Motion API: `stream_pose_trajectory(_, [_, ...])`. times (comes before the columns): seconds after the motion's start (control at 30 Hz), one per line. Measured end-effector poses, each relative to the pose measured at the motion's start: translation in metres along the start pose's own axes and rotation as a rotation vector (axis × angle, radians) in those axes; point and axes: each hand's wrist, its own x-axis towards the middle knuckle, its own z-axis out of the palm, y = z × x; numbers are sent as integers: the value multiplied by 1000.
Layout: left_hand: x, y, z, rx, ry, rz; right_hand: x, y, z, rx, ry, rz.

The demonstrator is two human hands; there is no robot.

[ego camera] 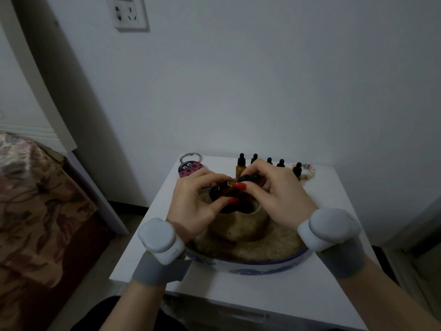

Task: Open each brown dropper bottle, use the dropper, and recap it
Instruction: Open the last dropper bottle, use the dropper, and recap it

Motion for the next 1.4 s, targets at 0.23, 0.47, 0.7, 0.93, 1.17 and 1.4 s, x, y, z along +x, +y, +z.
stream_pose_trajectory(0.23, [0,4,2,-39,15,-16,-2,-8,3,28,84,27])
stream_pose_trajectory(0.47, [0,11,2,-122,23,-21,1,-14,0,273,129,100])
stream_pose_trajectory(0.7, [2,20,7,-126,14,-21,0,-11,-1,276,191,80])
stream_pose_trajectory(0.93, [4,23,10,-116,-55,-102,1,-8,-7,228,294,66])
stream_pose_trajectory(1.17, [6,16,13,-116,21,-227,1,7,-33,83,440,106])
stream_pose_trajectory(1.4, [5,13,14,-87,15,-223,-1,47,-52,-162,394,264])
